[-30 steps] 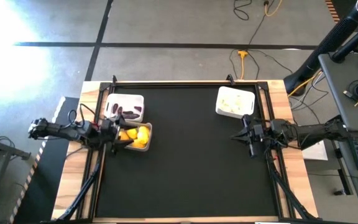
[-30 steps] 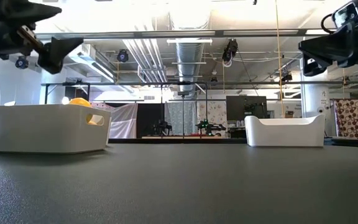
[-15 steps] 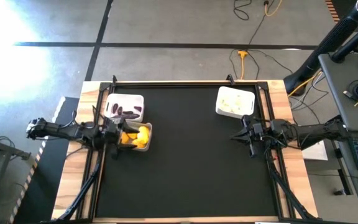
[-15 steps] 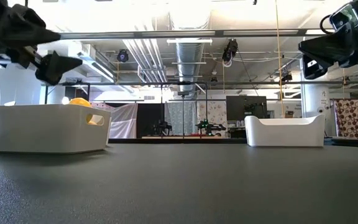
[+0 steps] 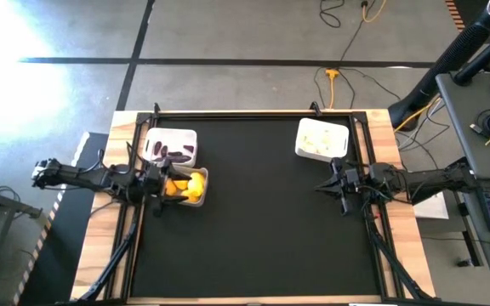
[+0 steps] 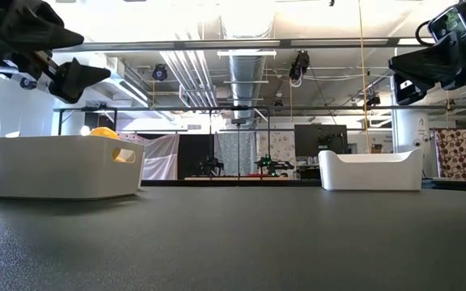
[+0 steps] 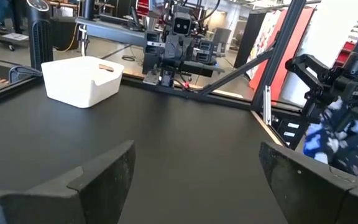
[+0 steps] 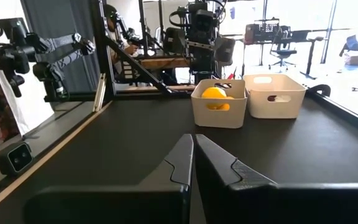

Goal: Sort produce into baskets
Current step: Return to Home Position

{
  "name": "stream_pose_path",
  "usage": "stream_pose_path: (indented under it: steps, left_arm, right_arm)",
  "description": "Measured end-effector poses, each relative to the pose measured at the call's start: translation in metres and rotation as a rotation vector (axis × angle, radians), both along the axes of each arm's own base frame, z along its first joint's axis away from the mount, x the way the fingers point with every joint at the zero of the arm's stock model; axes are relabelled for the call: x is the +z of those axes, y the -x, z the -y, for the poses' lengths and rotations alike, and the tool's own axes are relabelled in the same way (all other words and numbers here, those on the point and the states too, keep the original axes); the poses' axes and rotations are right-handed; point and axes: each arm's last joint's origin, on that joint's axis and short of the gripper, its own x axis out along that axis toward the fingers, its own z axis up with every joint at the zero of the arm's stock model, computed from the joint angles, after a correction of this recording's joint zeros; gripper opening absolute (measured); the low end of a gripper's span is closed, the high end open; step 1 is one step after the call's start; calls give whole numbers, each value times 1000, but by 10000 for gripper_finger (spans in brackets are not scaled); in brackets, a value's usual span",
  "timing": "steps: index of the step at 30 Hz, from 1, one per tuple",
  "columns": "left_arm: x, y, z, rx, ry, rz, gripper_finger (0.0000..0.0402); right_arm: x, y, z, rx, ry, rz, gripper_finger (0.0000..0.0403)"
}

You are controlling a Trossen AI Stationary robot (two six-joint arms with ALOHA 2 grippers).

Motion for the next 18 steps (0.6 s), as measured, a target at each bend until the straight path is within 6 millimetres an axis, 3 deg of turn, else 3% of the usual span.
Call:
stream_pose_path:
  steps: [18]
  left_arm:
    - [-4, -4, 1, 0, -8, -46, 327]
  right_arm:
    - [0, 0, 0, 0, 0, 0, 9]
